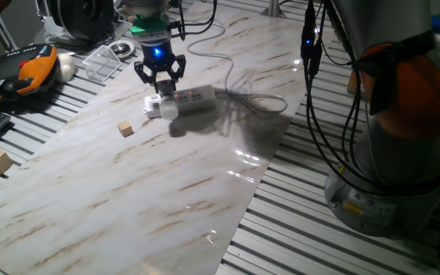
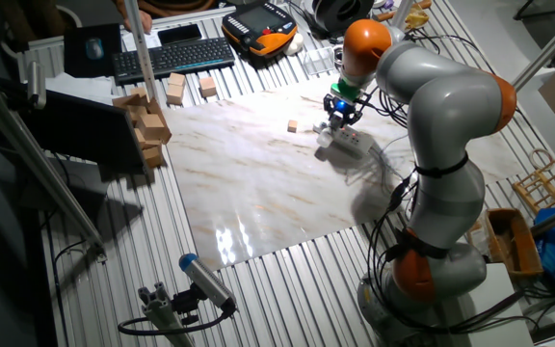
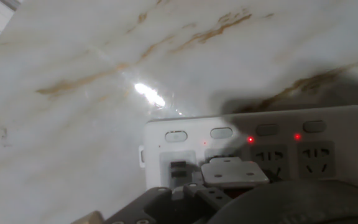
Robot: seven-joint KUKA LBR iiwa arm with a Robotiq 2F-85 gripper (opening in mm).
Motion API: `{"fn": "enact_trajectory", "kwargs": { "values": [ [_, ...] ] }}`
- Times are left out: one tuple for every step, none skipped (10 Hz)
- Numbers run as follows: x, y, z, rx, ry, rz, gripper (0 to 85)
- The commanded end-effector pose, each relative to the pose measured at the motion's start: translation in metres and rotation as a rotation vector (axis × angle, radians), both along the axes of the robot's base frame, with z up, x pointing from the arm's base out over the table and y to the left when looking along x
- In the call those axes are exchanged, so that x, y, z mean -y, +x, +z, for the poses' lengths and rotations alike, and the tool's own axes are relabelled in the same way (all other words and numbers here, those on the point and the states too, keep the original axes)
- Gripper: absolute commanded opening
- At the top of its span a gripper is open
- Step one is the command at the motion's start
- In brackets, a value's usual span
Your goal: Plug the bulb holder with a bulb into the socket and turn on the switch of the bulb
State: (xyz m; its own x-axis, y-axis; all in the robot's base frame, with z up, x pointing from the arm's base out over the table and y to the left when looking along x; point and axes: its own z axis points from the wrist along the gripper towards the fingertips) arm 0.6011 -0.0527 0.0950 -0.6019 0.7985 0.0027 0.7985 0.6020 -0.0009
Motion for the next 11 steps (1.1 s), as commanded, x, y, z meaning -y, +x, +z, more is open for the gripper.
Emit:
{"fn": "enact_trajectory", "kwargs": {
  "values": [
    [0.001, -0.0004, -0.002, 0.001, 0.006, 0.0, 0.0],
    [0.002, -0.0001, -0.004, 0.001, 0.008, 0.002, 0.0],
    [0.001, 0.0011, -0.006, 0.001, 0.009, 0.002, 0.0],
    [0.002, 0.003, -0.009, 0.001, 0.009, 0.002, 0.0],
    [0.002, 0.005, -0.014, 0.004, 0.012, 0.003, 0.0],
    [0.002, 0.0065, -0.017, 0.009, 0.012, 0.007, 0.0],
    [0.002, 0.0079, -0.02, 0.01, 0.012, 0.008, 0.0],
    [0.001, 0.0086, -0.021, 0.012, 0.018, 0.013, 0.0],
    [0.0, 0.0088, -0.02, 0.017, 0.02, 0.026, 0.0],
    [-0.001, 0.0094, -0.018, 0.018, 0.02, 0.039, 0.0],
    [-0.002, 0.0102, -0.017, 0.023, 0.009, 0.039, 17.0]
  ]
}}
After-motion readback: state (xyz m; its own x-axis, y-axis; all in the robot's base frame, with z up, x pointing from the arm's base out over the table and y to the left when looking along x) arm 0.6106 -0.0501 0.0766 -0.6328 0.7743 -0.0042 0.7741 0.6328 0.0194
